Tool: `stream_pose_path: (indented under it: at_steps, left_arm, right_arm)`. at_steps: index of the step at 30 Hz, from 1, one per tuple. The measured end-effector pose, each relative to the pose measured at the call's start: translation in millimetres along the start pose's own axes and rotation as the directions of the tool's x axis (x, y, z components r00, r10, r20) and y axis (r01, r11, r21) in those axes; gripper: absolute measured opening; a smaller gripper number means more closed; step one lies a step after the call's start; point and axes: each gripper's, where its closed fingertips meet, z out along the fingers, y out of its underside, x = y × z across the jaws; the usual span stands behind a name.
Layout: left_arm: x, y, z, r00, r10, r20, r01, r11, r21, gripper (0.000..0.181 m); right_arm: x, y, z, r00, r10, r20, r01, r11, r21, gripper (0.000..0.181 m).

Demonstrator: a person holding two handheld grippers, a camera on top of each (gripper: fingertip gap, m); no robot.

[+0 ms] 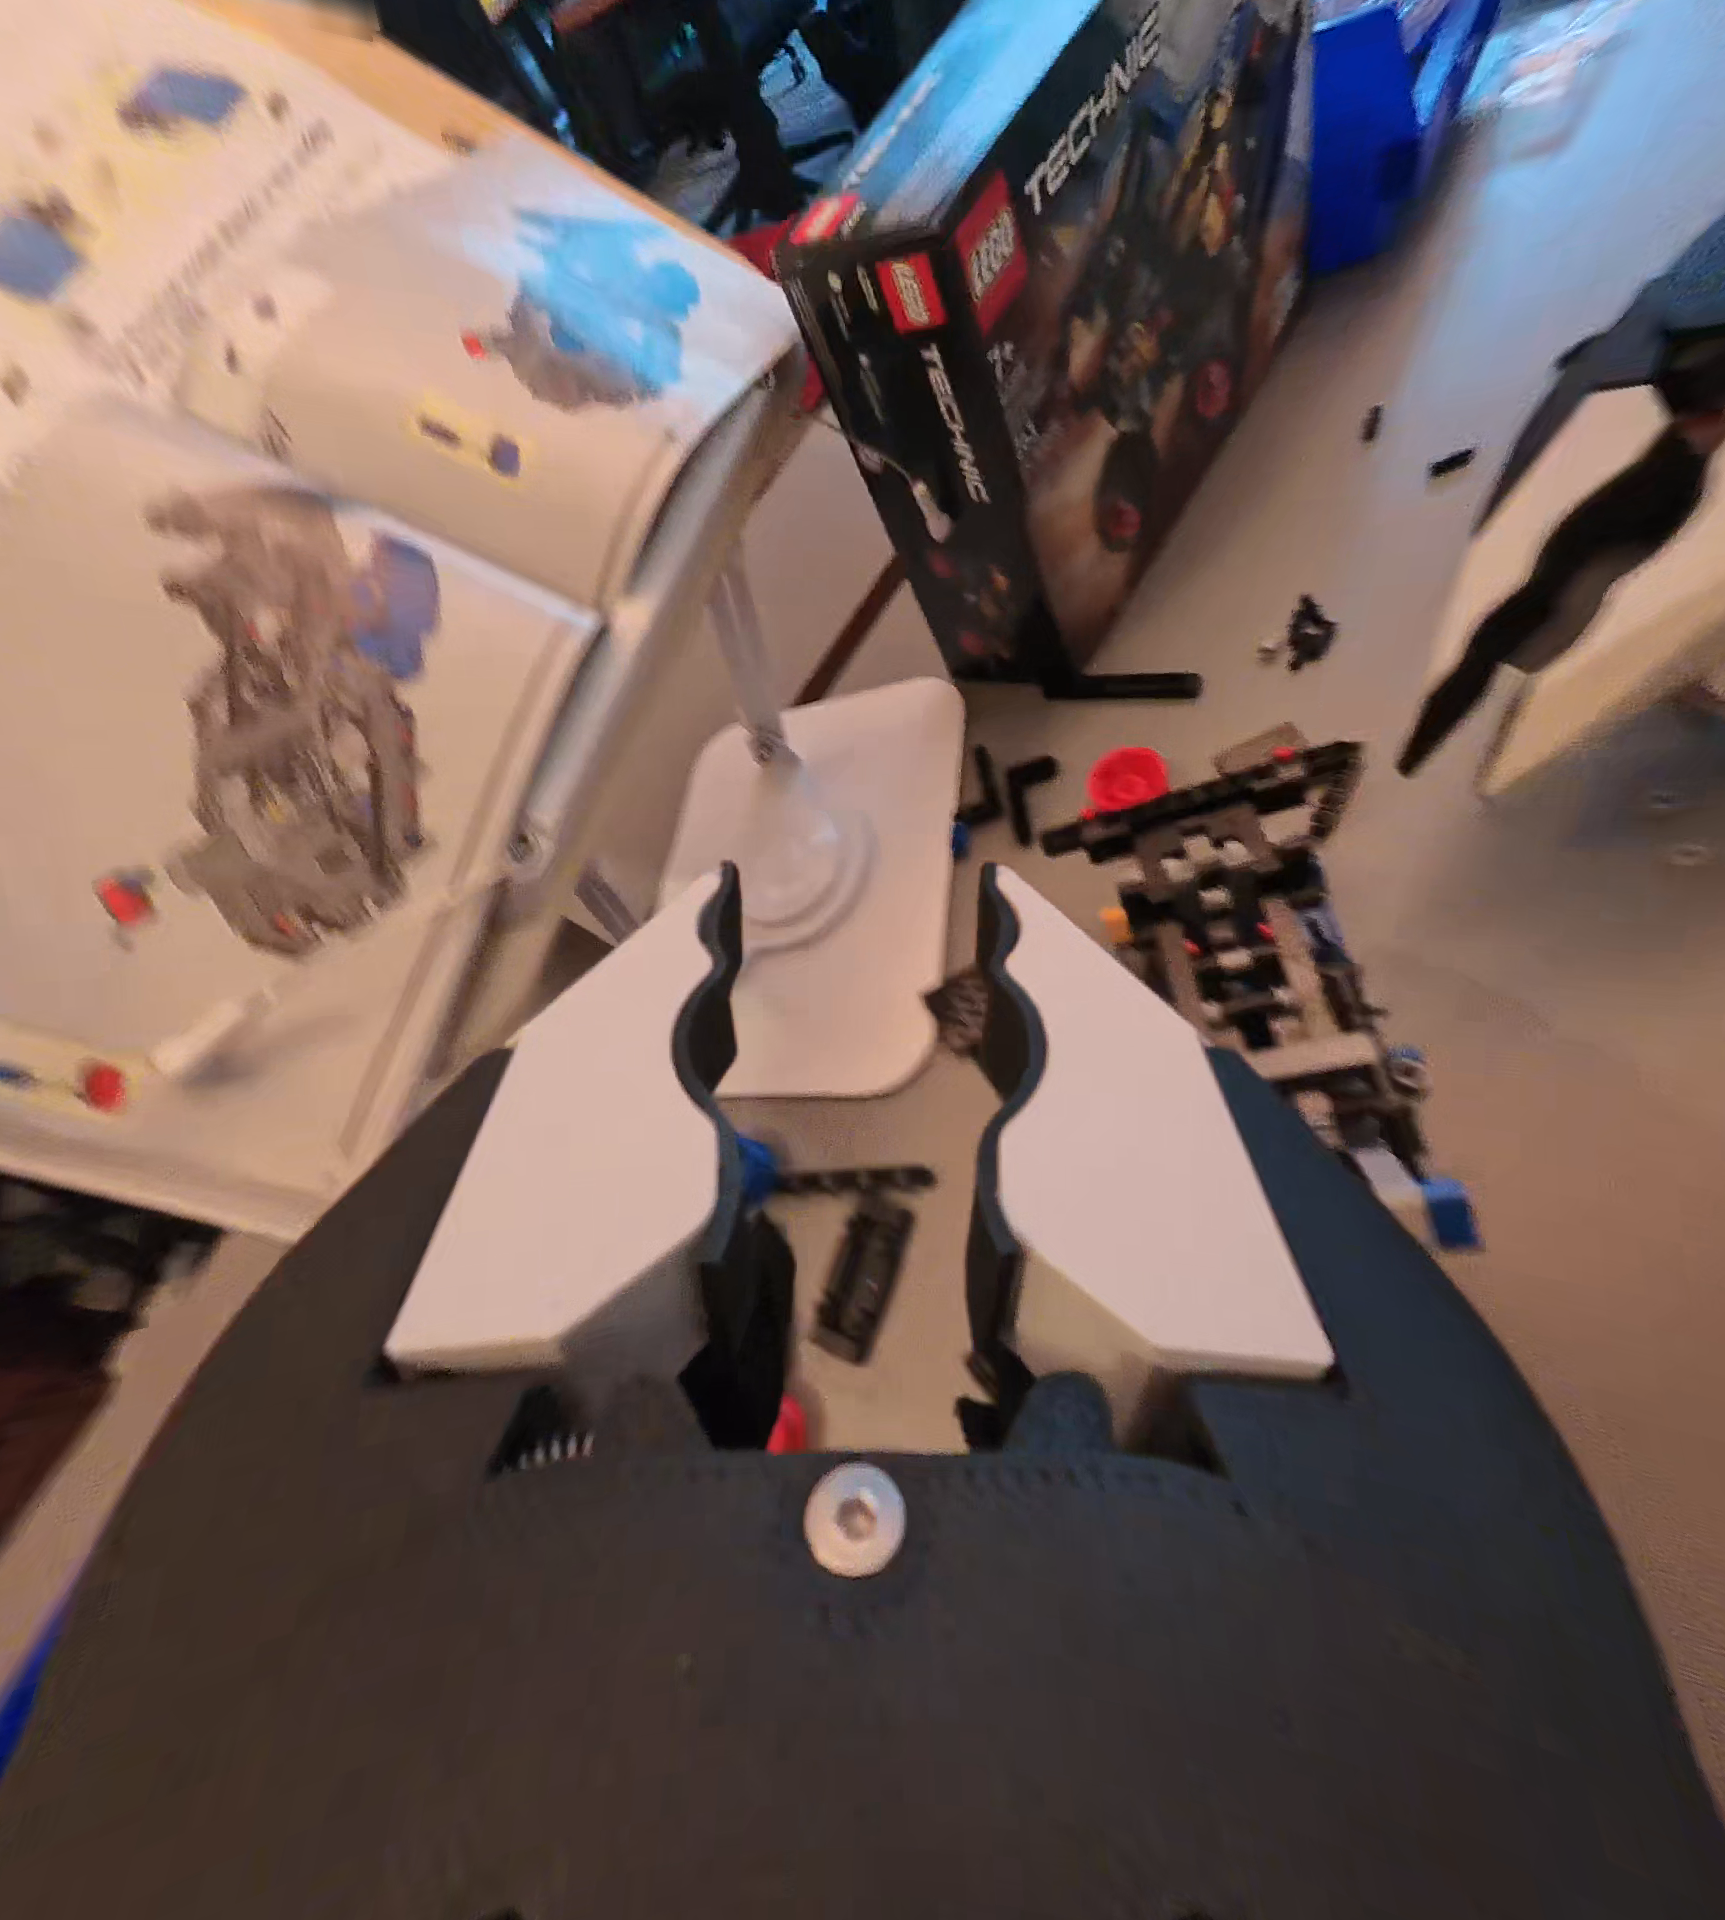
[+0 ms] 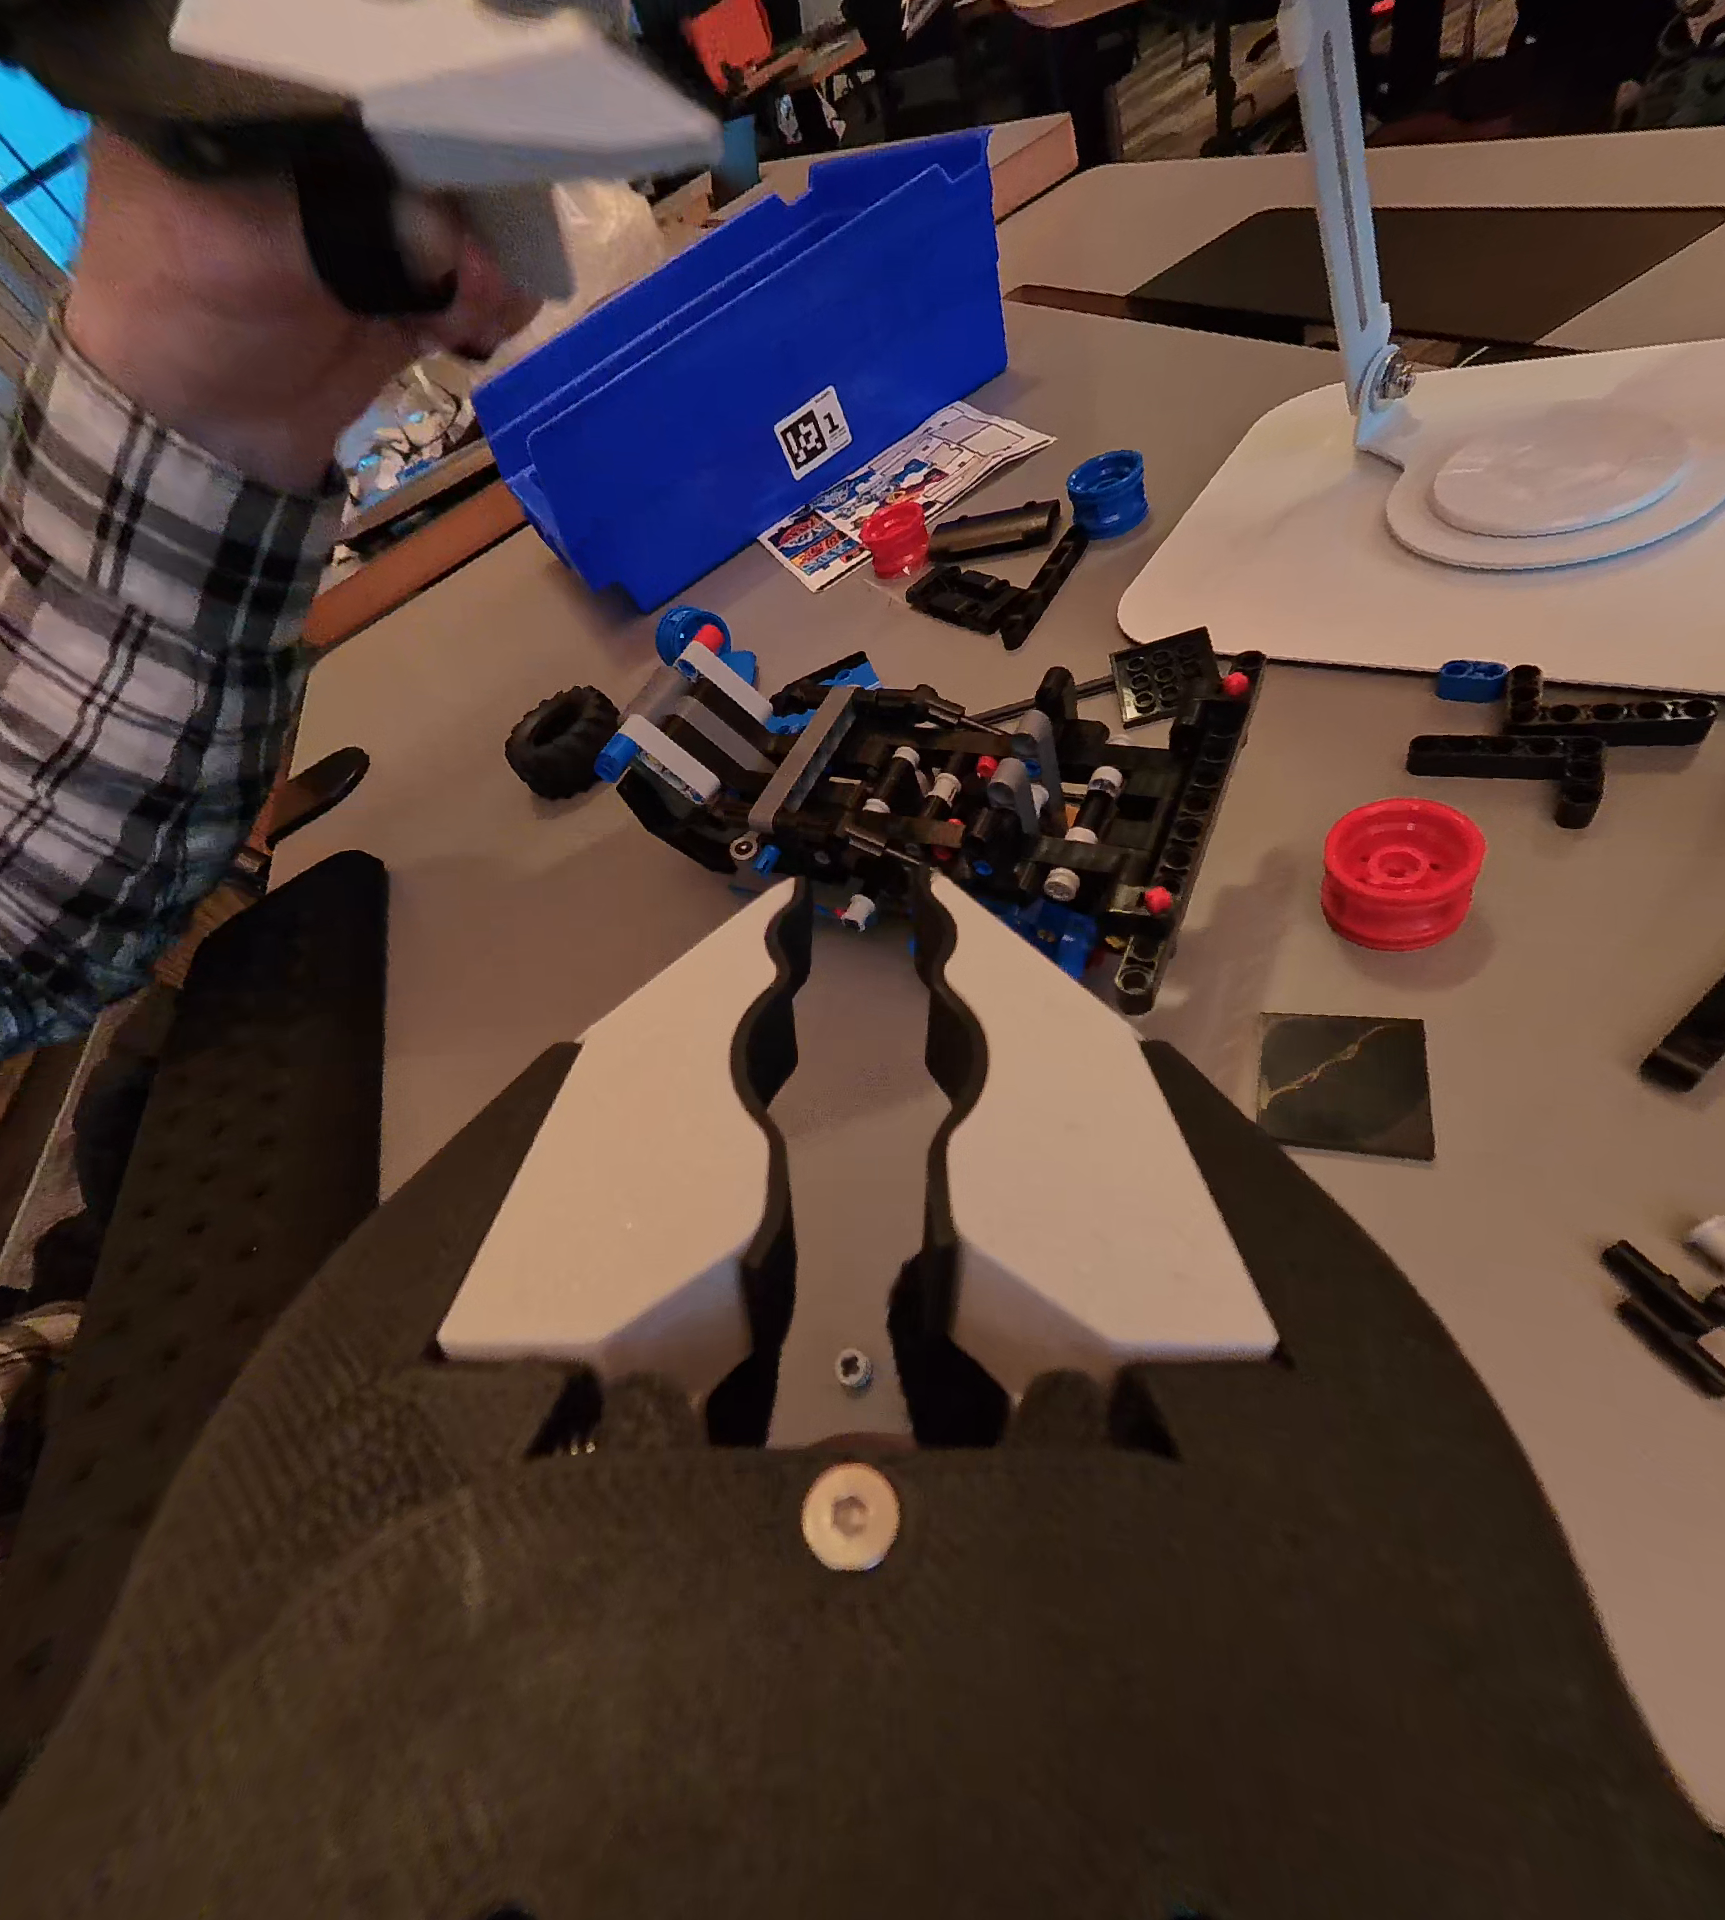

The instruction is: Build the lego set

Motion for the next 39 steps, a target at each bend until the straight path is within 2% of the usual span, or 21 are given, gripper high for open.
stream_pose_path:
  at_steps: [4,8,13,16,18,23,35,39]
  left_arm:
    - [-15,-31,35,0.983,0.177,0.058,-0.175,0.984,-0.033,0.043]
    - [-23,-57,77,0.954,0.286,0.086,-0.283,0.958,-0.04,0.042]
    - [-40,-66,126,0.882,0.443,0.162,-0.424,0.895,-0.137,0.04]
    - [-48,-67,145,0.859,0.467,0.209,-0.439,0.883,-0.165,0.035]
    - [-56,-66,151,0.844,0.473,0.252,-0.435,0.88,-0.192,0.028]
    - [-60,-64,152,0.879,0.407,0.249,-0.378,0.912,-0.157,0.015]
    - [-58,-58,145,0.932,0.319,0.173,-0.299,0.945,-0.132,0.008]
    - [-57,-55,146,0.94,0.307,0.149,-0.284,0.946,-0.158,0.003]
  right_arm:
    - [1,0,0,1.0,-0.01,-0.006,0.01,1.0,-0.002,0.018]
    - [2,0,0,1.0,0.004,-0.002,-0.004,1.0,0.005,0.018]
    - [3,2,1,1.0,0.007,0.0,-0.007,1.0,-0.001,0.018]
    - [3,2,0,1.0,0.014,0.004,-0.014,1.0,0.004,0.018]
    - [3,1,0,1.0,0.019,0.007,-0.019,1.0,0.009,0.018]
    - [2,1,0,1.0,0.024,0.017,-0.024,1.0,0.009,0.018]
    - [1,1,0,1.0,0.018,0.016,-0.018,1.0,0.005,0.018]
    - [1,1,0,1.0,0.015,0.018,-0.016,1.0,0.007,0.018]
